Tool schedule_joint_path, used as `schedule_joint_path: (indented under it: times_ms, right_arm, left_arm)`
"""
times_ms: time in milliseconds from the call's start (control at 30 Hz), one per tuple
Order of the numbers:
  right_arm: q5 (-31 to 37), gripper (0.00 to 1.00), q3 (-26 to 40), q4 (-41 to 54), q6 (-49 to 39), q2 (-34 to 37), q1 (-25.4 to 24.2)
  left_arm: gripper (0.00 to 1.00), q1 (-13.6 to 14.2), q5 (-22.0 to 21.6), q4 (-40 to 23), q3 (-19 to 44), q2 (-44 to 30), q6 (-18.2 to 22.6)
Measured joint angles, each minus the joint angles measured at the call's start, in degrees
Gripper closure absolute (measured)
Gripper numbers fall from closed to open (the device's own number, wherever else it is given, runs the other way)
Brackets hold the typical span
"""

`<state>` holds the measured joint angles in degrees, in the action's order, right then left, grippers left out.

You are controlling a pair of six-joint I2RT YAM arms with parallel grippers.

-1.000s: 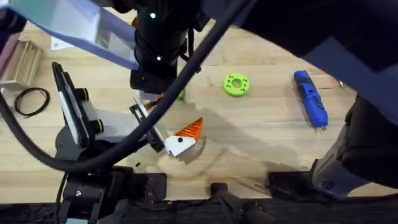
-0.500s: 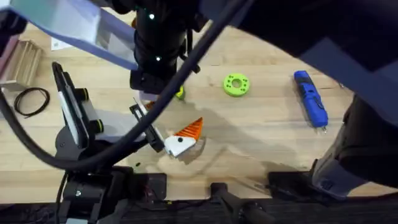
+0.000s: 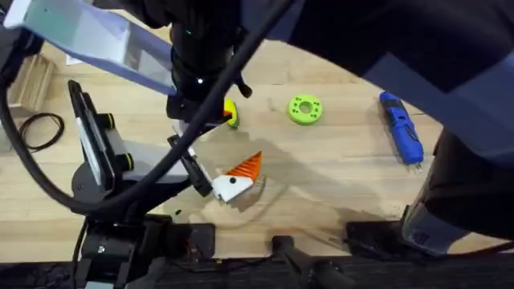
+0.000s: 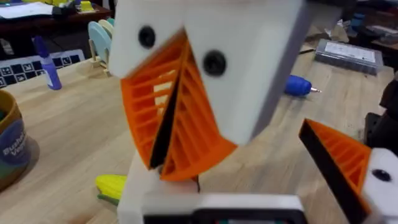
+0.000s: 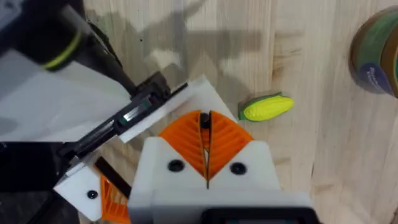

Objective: Pick up the gripper from the table and insert it into the empty holder that is missing its gripper. Then pick up a screw, insert it into the mounting hole, and use the screwdriver to tighten it. Finally, clean up the table by picking up the vegetable and placing it into the bucket.

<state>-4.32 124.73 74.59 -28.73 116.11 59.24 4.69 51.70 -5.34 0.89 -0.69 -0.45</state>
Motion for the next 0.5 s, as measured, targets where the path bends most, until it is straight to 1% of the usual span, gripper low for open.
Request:
schedule_joint_path:
  times_ms: [100,133,233,333,367,400,500]
  right_arm:
    - [0.0,0.996,0.0,0.0,0.2,0.0,0.0]
    - [0.0,0.975,0.0,0.0,0.6,0.0,0.0]
    - [0.3,0.574,0.0,0.1,0.9,0.0,0.0]
    - [0.9,0.136,0.0,0.1,1.4,0.0,-0.3]
    - [1.2,0.047,0.1,0.2,1.7,-0.2,-0.6]
    - [1.2,0.02,0.1,0.2,2.7,-0.3,-1.1]
    - [1.1,0.01,0.1,0.9,6.7,-0.7,-2.3]
  left_arm:
    - [0.015,0.0,0.0,0.0,0.0,0.0,0.0]
    - [0.015,0.0,0.0,0.0,0.0,0.0,0.0]
    - [0.015,0.0,0.0,0.0,0.0,0.0,0.0]
    - [0.015,0.0,0.0,0.0,0.0,0.0,0.2]
    - [0.015,0.0,0.0,0.0,0.0,0.0,0.2]
    - [0.015,0.0,0.0,0.0,0.0,0.0,0.3]
    - [0.015,0.0,0.0,0.0,0.0,0.0,0.4]
